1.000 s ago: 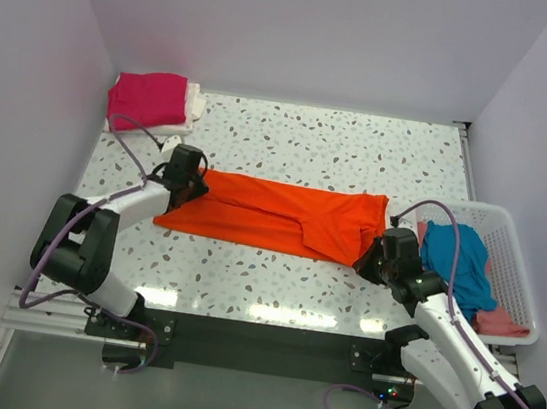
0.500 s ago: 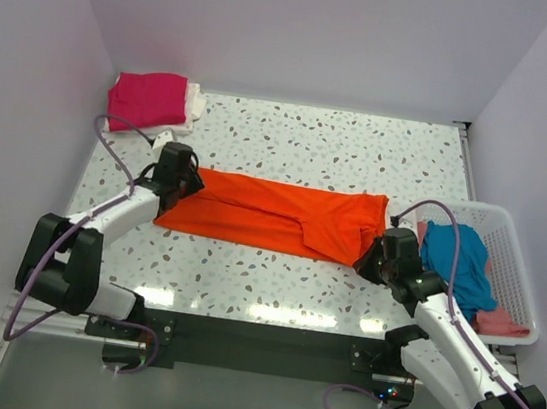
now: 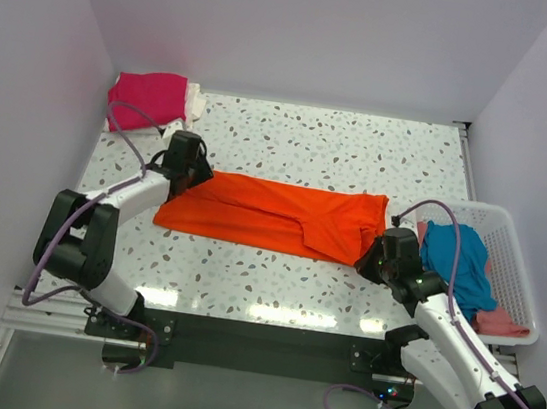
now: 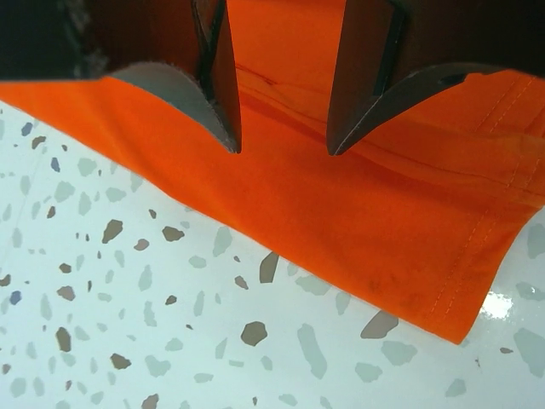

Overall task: Fold and stack the t-shirts
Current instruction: Fold the tshirt

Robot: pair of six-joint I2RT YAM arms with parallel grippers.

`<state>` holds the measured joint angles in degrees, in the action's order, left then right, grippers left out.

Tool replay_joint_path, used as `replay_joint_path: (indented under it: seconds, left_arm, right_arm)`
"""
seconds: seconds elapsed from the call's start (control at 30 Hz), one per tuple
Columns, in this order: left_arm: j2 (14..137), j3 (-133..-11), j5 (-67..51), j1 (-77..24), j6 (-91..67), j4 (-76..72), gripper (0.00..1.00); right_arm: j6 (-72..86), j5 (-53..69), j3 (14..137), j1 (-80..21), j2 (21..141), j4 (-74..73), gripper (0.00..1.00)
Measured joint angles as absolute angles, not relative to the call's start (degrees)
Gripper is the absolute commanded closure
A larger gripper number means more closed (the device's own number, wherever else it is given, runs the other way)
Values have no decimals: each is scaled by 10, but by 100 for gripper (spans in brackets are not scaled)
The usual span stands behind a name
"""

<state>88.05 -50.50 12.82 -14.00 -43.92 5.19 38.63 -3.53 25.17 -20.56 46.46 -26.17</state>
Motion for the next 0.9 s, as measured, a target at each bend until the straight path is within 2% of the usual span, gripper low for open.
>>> replay_joint_path:
  seconds: [0.37,0.9]
  left_arm:
    - [971,-550,150,-140,-449,55,57]
    - [957,-517,158,-139,-455,57,57]
  right_arm:
    - [386,-40,252,-206,464,-264,90]
    - [386,-50,252,-206,464,-266,89]
